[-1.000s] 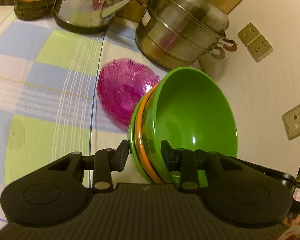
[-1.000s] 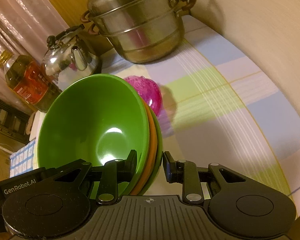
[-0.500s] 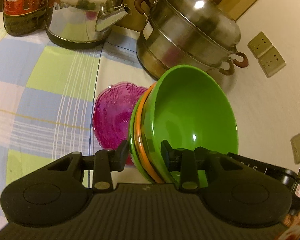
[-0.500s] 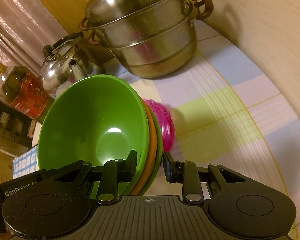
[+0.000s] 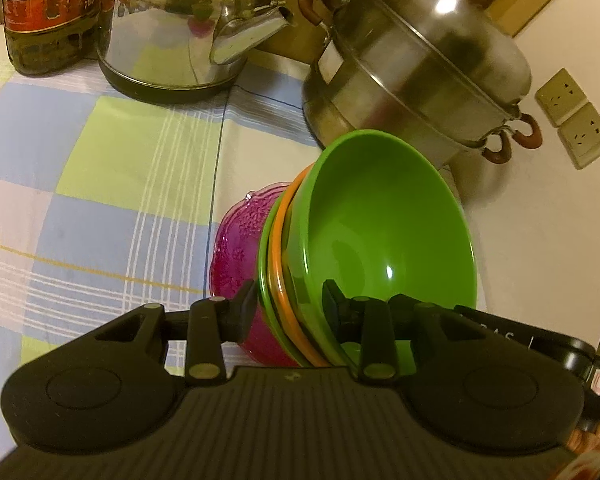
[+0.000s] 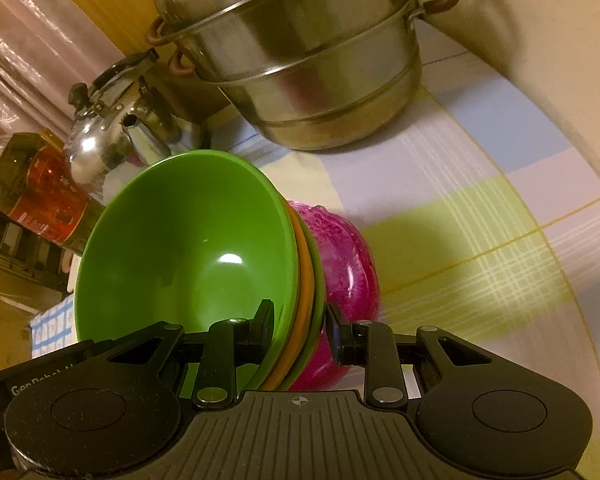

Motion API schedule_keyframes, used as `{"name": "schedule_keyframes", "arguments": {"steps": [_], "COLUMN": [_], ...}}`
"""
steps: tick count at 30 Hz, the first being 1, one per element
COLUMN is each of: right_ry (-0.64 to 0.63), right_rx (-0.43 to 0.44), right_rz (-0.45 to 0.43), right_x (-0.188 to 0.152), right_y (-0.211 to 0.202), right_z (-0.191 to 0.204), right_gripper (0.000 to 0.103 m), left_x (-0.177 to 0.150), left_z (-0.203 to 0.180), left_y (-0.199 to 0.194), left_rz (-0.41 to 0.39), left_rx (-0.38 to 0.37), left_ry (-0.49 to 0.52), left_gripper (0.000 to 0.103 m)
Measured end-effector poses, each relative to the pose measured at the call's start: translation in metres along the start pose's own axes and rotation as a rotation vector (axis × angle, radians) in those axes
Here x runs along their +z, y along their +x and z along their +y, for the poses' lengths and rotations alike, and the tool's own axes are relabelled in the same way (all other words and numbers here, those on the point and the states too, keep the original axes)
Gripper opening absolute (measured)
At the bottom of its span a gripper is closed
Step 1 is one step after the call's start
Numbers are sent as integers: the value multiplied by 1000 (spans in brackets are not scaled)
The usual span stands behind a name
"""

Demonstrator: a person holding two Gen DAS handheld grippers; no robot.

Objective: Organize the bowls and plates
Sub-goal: 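Carry the green and orange bowl stack with both grippers toward the pink glass bowls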

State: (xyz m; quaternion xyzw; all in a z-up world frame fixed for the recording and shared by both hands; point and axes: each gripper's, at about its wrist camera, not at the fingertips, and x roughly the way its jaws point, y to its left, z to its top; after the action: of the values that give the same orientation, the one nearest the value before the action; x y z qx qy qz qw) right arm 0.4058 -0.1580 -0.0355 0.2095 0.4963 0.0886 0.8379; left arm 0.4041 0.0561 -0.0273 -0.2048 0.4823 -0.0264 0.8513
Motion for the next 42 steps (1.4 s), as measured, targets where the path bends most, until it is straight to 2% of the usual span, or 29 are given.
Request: {"name": "schedule_keyframes", "arguments": {"steps": [29, 42], "right_ry": [25, 34], "right_rx": [3, 44], "right_rz": [31, 9], "right_x": [7, 1], "right_y": [41, 41], "right_z": [-13, -22], "right_gripper": [28, 29], "left_x": [9, 3], "left_z": [7, 10], "left_y": [38, 40], "left_rz": [28, -17], "left_rx": [22, 4], "left_ry": [6, 9], "left_gripper": [32, 32]}}
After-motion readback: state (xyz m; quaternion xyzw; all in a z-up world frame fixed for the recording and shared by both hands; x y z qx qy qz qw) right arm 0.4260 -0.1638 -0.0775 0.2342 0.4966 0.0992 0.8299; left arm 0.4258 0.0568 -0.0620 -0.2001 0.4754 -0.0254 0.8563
